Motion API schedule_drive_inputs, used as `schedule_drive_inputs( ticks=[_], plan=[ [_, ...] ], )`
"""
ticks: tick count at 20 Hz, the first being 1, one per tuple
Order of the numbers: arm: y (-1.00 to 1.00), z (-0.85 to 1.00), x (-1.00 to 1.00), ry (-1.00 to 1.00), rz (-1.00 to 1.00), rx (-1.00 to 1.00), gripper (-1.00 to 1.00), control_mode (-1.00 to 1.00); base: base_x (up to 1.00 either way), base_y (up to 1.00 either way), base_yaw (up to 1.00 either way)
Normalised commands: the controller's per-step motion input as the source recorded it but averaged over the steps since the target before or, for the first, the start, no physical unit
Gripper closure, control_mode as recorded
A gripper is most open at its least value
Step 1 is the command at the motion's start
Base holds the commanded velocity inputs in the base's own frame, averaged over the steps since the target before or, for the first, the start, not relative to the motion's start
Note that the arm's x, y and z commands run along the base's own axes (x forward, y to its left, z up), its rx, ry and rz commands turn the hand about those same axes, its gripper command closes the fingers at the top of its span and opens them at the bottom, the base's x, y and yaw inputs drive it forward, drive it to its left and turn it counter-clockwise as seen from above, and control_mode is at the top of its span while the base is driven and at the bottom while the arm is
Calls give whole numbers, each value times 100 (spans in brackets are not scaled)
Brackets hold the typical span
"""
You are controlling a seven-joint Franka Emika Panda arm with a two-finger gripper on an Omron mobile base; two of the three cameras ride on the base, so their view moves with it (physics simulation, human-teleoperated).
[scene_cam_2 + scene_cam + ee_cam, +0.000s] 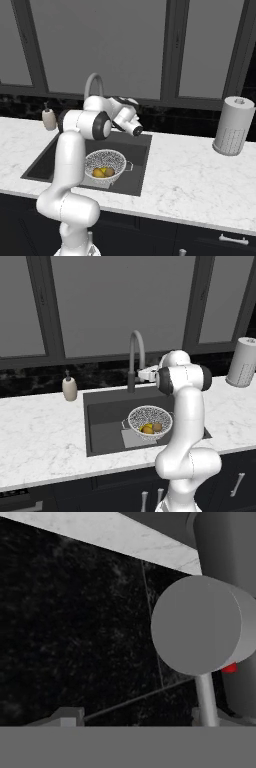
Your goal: Put the colander in the sink, put the pear, pear, kiwi in the colander, and turn on the sink faucet and pour water over the colander.
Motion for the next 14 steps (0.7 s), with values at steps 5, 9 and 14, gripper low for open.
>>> schedule_drive_inputs(
  ticks=[5,9,14],
  plan=[
    [33,3,20,-8,0,0,100,-100,0,0,0],
    [4,6,35,-5,-2,0,100,-100,0,0,0],
    [-35,27,51,-1,-8,5,100,-100,0,0,0]
  ],
)
